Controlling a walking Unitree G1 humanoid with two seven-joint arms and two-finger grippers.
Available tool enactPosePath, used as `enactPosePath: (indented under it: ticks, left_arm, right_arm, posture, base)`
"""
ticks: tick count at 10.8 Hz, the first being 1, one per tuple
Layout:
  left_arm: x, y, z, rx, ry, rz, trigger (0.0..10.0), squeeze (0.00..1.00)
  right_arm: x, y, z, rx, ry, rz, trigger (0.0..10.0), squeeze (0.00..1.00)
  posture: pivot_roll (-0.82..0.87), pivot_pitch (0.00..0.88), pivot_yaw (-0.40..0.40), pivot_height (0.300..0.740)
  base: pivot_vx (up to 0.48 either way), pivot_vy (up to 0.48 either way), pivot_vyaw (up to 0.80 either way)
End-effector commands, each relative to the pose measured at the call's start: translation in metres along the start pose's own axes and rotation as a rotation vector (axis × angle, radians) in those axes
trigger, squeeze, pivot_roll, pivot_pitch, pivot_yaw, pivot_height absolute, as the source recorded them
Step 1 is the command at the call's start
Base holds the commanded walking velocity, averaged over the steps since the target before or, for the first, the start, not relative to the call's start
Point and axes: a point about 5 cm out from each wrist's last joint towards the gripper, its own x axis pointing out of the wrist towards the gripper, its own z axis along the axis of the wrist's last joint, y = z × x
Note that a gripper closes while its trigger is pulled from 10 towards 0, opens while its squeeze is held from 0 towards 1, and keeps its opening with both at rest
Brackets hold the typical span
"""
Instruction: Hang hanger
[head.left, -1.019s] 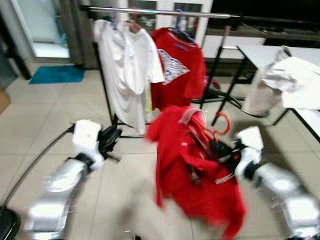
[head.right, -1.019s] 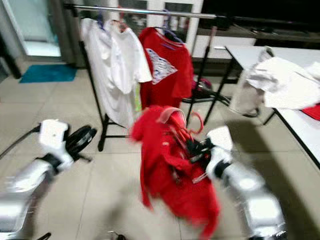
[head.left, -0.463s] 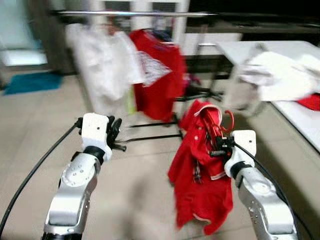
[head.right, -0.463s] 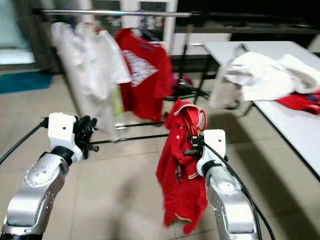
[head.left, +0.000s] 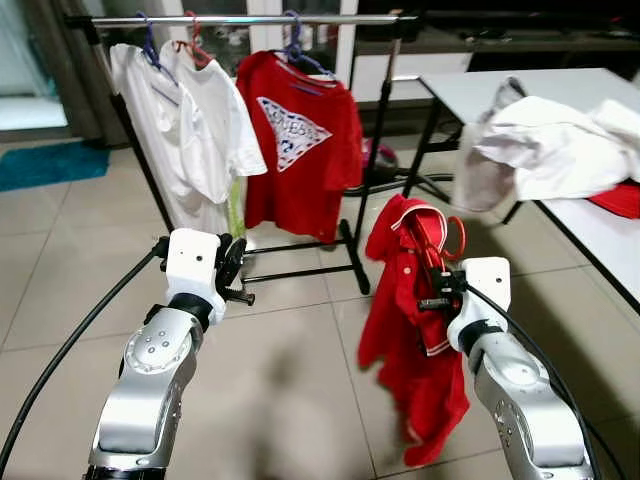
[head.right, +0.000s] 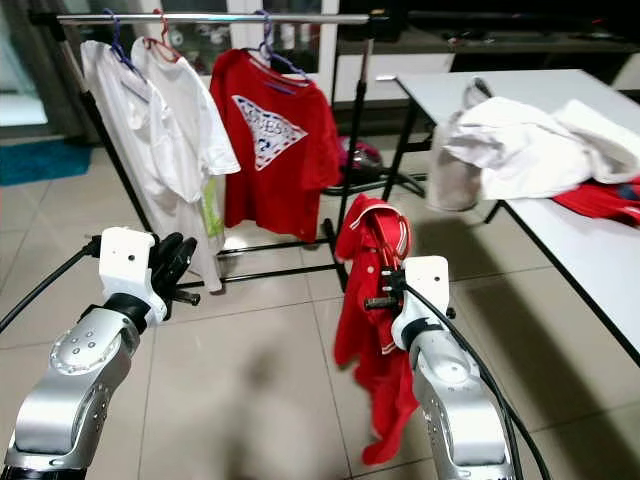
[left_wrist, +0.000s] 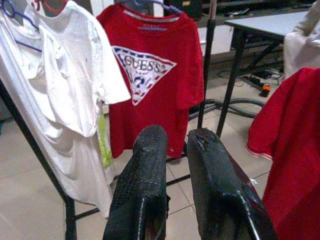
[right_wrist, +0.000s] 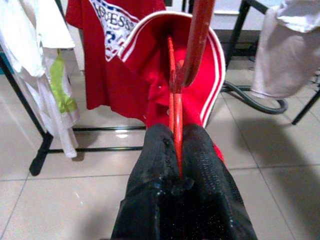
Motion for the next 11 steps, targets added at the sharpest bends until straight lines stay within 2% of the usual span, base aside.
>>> enactPosePath:
  ticks: [1, 11]
  left_arm:
    - [-0.0016, 0.0001, 0.0025, 0.011, -0.003, 0.007, 10.0, 0.00]
    - [-0.0021, -0.0009, 0.0039, 0.006, 0.000, -0.014, 10.0, 0.00]
  right_arm:
    - [0.0012, 0.0027, 0.0143, -0.011, -0.064, 0.009, 10.0, 0.00]
    - [0.0012, 0.0045, 0.0168, 0.034, -0.093, 0.009, 10.0, 0.00]
  posture:
    - [0.11, 0.026, -0.017, 0.740]
    - [0.11, 0.010, -0.011, 0.740]
  base:
    - [0.405, 0.000, 0.00]
    - [0.434, 0.000, 0.00]
